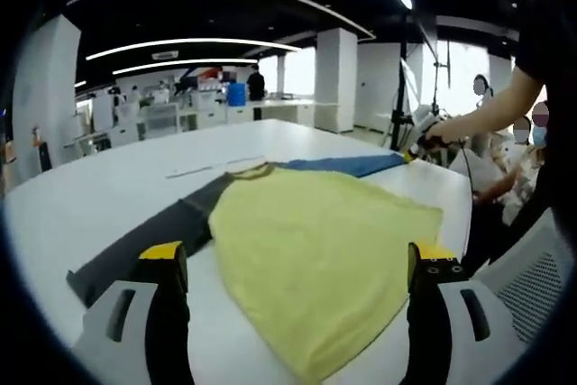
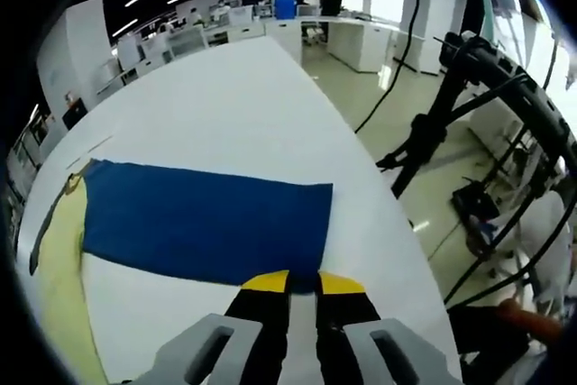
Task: Fold the garment on the visible template until the final outline fits inside the template.
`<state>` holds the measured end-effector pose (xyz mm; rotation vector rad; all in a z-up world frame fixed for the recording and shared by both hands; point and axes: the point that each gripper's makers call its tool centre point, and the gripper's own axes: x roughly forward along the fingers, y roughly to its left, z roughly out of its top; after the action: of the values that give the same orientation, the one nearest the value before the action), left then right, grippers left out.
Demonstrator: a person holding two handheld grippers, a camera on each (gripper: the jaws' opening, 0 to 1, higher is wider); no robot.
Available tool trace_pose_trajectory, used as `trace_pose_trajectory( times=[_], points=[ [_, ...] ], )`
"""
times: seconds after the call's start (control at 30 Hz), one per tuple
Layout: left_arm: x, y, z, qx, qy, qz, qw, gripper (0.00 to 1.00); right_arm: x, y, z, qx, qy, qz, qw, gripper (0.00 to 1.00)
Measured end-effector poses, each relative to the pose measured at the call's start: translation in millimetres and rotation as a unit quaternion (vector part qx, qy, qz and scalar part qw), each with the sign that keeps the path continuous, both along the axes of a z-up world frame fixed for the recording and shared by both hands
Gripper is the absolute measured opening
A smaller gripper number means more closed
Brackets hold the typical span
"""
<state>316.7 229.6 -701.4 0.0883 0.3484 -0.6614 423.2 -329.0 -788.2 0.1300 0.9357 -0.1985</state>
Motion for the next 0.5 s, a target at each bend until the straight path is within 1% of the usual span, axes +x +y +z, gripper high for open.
trace_pose_trajectory(
  times=[0.07,0.1,0.17,0.27,0.37,0.43,0.5],
  points=[
    [0.0,0.9,-1.1,0.003,0.000,-0.001,1.0000,0.99,4.7,-4.1,-2.2,0.009,-0.002,-0.002,1.0000,0.01],
    [-0.2,1.0,-1.1,0.001,0.000,-0.002,1.0000,0.99,9.4,-7.7,-4.5,0.022,-0.006,-0.009,0.9997,0.00],
    [-1.5,-1.3,0.5,-0.001,0.000,-0.001,1.0000,0.99,14.5,-14.4,-6.8,0.023,-0.004,-0.011,0.9997,0.00],
    [-1.9,-0.3,-1.6,-0.003,0.003,0.000,1.0000,0.99,18.8,-19.8,-7.9,0.029,-0.007,-0.015,0.9995,0.00],
    [-2.5,0.7,-3.5,0.005,0.006,-0.001,1.0000,0.99,20.7,-22.4,-6.3,0.031,-0.013,-0.020,0.9992,0.00],
    [-2.5,2.6,-5.7,0.004,0.005,-0.001,1.0000,0.99,23.3,-23.8,-3.6,0.032,-0.019,-0.021,0.9991,0.00],
    [-2.4,1.2,-3.6,0.004,0.005,-0.001,1.0000,0.99,25.1,-24.5,-0.3,0.031,-0.023,-0.021,0.9990,0.00]
  ],
)
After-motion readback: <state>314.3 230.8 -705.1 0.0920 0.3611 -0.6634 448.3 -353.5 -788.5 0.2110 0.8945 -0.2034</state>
